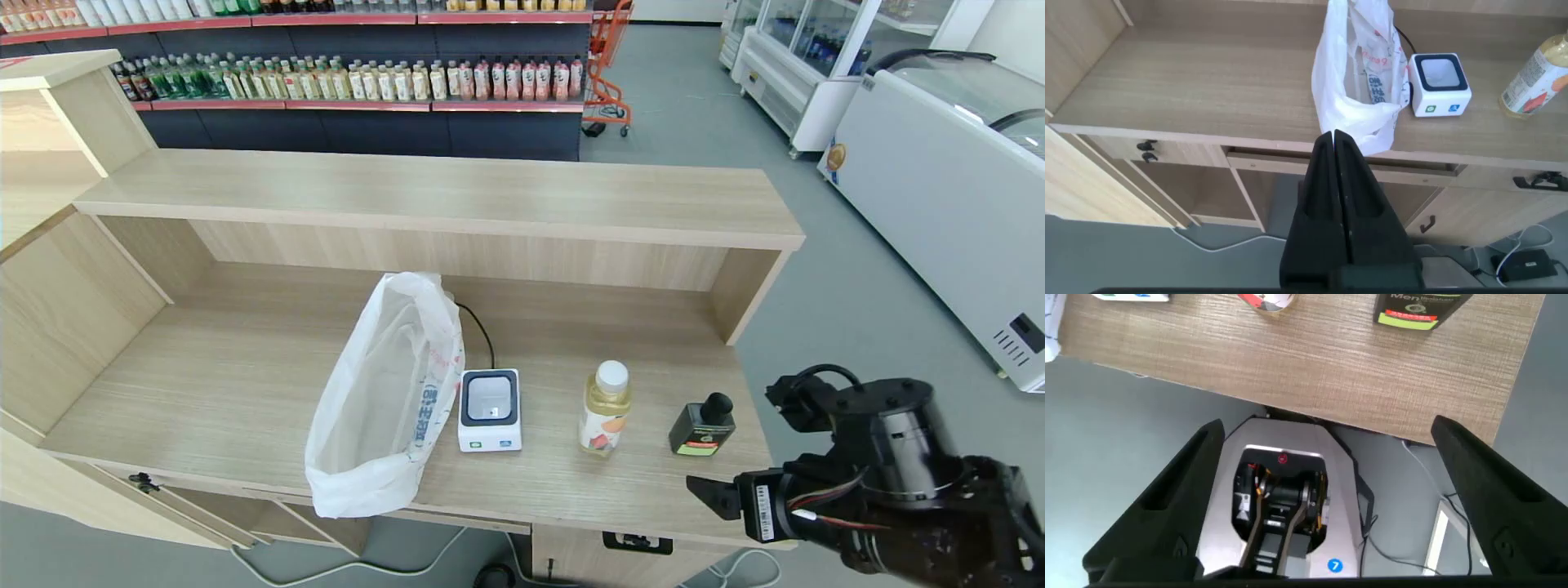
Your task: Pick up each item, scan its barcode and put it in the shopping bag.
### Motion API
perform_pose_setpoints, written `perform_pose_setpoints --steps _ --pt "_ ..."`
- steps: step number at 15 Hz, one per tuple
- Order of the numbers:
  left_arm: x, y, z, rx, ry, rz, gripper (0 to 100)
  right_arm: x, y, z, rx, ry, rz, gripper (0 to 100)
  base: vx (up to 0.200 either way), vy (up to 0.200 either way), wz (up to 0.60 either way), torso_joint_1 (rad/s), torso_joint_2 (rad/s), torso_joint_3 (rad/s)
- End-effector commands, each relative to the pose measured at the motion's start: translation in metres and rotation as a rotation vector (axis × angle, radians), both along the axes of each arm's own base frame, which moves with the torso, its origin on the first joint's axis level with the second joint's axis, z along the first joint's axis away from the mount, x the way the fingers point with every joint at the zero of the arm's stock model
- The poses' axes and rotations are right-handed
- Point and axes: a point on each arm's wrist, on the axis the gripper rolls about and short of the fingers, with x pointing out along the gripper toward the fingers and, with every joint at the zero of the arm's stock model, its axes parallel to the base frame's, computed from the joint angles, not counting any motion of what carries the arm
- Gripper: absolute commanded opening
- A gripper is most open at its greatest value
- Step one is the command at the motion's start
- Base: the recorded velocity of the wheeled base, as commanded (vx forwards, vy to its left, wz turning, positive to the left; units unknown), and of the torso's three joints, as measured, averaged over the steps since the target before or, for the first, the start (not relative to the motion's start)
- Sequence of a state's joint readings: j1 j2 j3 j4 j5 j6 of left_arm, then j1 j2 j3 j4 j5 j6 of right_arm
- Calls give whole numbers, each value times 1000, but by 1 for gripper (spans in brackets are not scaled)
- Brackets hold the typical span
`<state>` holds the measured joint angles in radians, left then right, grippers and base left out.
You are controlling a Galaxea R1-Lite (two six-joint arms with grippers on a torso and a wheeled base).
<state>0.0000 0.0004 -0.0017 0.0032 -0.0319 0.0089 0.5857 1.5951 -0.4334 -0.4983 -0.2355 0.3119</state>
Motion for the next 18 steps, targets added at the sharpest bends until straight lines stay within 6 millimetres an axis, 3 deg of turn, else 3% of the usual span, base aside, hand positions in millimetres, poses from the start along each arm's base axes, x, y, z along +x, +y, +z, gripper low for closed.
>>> perform_pose_setpoints --steps 1,18 --pt "0 0 0 0 0 0 0 11 19 -32 -64 38 -27 100 0 0 0 0 0 0" --pt "0 0 0 -1 1 0 0 67 75 -85 46 -222 -20 100 0 0 0 0 0 0"
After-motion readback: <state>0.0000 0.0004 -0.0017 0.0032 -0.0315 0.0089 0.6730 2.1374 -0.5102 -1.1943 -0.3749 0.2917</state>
